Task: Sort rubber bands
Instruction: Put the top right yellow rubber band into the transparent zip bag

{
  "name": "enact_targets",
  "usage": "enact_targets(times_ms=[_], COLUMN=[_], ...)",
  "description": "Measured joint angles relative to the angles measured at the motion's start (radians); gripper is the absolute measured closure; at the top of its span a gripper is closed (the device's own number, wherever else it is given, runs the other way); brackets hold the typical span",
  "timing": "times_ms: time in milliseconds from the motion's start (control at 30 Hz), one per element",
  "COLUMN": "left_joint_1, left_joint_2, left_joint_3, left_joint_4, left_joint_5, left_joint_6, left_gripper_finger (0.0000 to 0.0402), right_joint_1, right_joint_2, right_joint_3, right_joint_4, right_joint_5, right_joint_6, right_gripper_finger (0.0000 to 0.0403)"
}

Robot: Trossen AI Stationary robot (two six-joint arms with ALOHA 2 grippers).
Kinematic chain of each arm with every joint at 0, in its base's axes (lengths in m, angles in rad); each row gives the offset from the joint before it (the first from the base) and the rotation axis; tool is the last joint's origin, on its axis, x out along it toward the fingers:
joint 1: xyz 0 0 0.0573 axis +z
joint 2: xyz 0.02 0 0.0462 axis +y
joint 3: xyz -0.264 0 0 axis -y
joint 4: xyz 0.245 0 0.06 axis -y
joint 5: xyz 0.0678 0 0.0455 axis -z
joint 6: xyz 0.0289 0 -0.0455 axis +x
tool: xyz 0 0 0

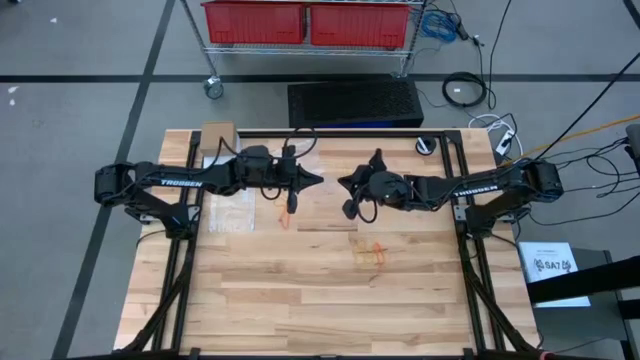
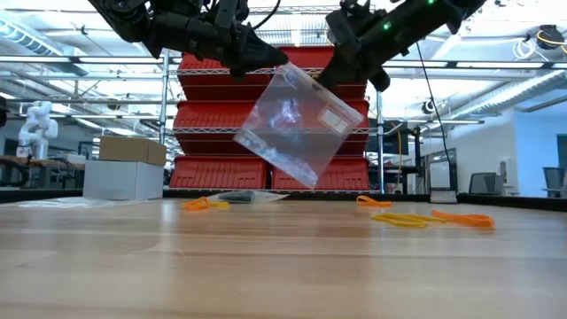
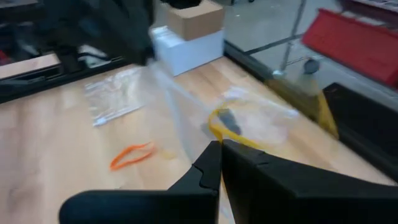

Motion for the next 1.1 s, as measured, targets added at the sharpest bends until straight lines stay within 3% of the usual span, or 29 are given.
enact_targets(times_ms=[233,433,600,1100], left_joint_1=[0.0,0.0,0.0,0.002], left_joint_2=[0.0,0.0,0.0,0.0], left_joint_3=[0.0,0.0,0.0,0.0], left_joint_4=[0.02,0.017,0.015,0.013], left_joint_5=[-0.008,-0.028,-0.063,-0.08], left_joint_6=[0.0,-0.001,-0.002,-0.001], left_gripper_finger=[0.0402,0.0402,0.0402,0.0402], right_joint_1=[-0.013,-0.015,-0.014,0.01], right_joint_2=[0.0,0.0,0.0,0.0], right_joint_3=[0.0,0.004,0.097,0.366], right_joint_4=[-0.06,-0.128,-0.262,-0.614], right_joint_5=[-0.062,-0.062,-0.061,-0.062], right_joint_6=[0.008,0.022,-0.016,-0.075], right_gripper_finger=[0.0387,0.0314,0.0265,0.0255])
